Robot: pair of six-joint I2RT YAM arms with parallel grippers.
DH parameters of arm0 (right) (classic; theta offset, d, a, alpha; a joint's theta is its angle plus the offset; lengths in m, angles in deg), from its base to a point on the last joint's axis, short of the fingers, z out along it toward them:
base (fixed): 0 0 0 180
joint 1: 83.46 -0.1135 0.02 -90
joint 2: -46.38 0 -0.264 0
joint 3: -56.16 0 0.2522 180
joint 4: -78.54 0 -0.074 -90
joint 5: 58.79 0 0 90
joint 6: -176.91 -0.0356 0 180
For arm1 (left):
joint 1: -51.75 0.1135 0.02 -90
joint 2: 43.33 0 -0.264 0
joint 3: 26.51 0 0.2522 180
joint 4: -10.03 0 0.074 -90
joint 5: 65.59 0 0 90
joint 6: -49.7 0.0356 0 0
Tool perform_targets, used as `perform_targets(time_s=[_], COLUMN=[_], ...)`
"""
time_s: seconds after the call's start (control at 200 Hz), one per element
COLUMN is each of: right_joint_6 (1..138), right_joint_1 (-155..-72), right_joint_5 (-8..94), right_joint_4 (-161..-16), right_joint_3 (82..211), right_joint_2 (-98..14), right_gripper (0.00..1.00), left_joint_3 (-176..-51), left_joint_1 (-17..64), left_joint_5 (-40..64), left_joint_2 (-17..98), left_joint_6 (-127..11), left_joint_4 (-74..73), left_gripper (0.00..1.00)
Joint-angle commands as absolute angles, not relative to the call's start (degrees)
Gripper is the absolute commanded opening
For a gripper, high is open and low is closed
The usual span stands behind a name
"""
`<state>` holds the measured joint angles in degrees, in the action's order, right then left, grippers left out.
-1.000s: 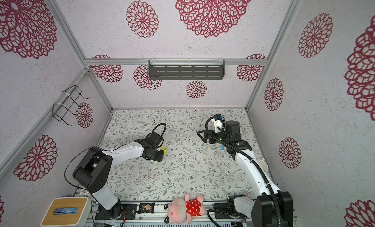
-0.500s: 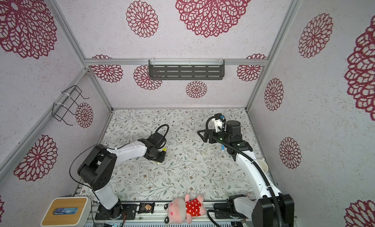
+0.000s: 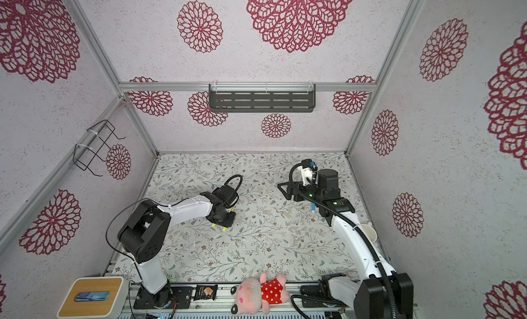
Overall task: Insert pens into pen caps
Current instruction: Pick up a pen from the center of the table.
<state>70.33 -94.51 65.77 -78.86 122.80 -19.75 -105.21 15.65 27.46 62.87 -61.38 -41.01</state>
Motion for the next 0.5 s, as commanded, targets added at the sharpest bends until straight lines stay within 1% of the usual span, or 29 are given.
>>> perform_targets(time_s=[0.0,0.245,0.37,0.495], right_joint_6=[70.7,70.5,70.6,70.8], right_joint_1=[-94.8,-94.8,-94.8,-94.8], right_joint_5=[65.4,65.2,64.1,62.5], right_joint_4=[-80.4,-80.0,-79.3,-78.1], right_joint_3=[123.2,123.4,123.9,124.6], right_joint_2=[-18.9,-18.7,-18.2,-17.6], right_gripper=[0.83,0.83,0.82,0.82], left_joint_3=[-105.0,-105.7,-105.6,-103.9], left_joint_1=[14.8,14.4,14.1,14.1], left_joint_5=[27.1,25.4,24.5,23.2], left_joint_2=[65.4,65.6,64.6,61.2], left_joint_6=[-61.2,-61.1,-61.0,-61.6], left_joint_4=[-42.9,-42.8,-42.5,-39.5], left_gripper=[0.19,0.00,0.00,0.00])
